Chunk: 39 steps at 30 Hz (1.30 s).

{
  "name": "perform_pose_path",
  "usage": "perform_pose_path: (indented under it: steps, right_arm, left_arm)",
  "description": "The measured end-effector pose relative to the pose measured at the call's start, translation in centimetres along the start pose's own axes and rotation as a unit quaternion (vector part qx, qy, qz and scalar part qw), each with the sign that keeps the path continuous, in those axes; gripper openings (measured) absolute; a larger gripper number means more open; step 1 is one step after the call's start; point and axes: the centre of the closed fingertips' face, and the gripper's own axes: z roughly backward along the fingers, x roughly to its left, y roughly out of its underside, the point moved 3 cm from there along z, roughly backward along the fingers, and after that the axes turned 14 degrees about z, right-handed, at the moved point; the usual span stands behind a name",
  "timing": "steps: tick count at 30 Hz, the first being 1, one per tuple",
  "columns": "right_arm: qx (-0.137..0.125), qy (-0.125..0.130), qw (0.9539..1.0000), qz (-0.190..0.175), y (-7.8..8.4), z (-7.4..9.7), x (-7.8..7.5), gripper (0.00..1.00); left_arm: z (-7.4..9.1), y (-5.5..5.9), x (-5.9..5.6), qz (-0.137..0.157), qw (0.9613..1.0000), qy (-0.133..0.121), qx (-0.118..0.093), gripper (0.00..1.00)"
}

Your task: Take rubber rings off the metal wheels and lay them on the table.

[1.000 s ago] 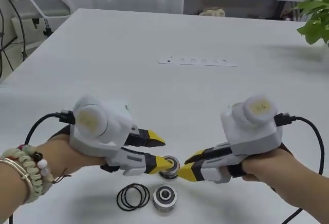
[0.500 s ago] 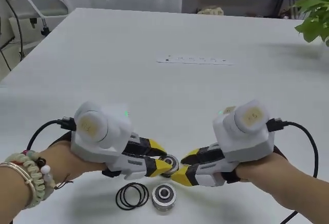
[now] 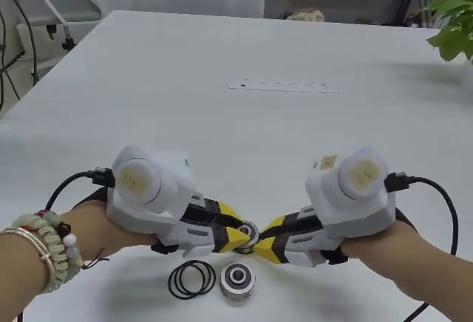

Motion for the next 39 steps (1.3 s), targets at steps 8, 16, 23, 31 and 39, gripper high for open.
perform_pose_path:
  steps: [8, 16, 23, 31, 39]
  right_arm:
    - [0.002, 0.012, 0.9998, 0.019, -0.2, -0.1, -0.3, 0.00]
    - [-0.001, 0.015, 0.9999, 0.008, -0.3, -0.3, -0.5, 0.00]
    - [-0.026, 0.019, 0.9969, -0.072, -0.4, 0.0, -1.0, 0.00]
    - [-0.064, 0.008, 0.9827, -0.174, -1.1, 0.3, -1.2, 0.00]
    - [-0.069, 0.001, 0.9736, -0.218, -1.5, 0.4, -1.0, 0.00]
  left_arm:
    - [0.2, 0.1, 0.2, -0.001, 1.0000, 0.000, 0.005, 0.07]
    - [0.5, 0.3, 0.3, -0.001, 0.9999, 0.000, 0.011, 0.07]
    - [0.6, 0.4, 0.4, 0.001, 0.9999, -0.002, 0.015, 0.07]
    - [0.6, 0.4, 0.3, -0.002, 0.9998, -0.005, 0.017, 0.07]
    - [0.5, 0.4, 0.3, -0.009, 0.9997, -0.004, 0.022, 0.07]
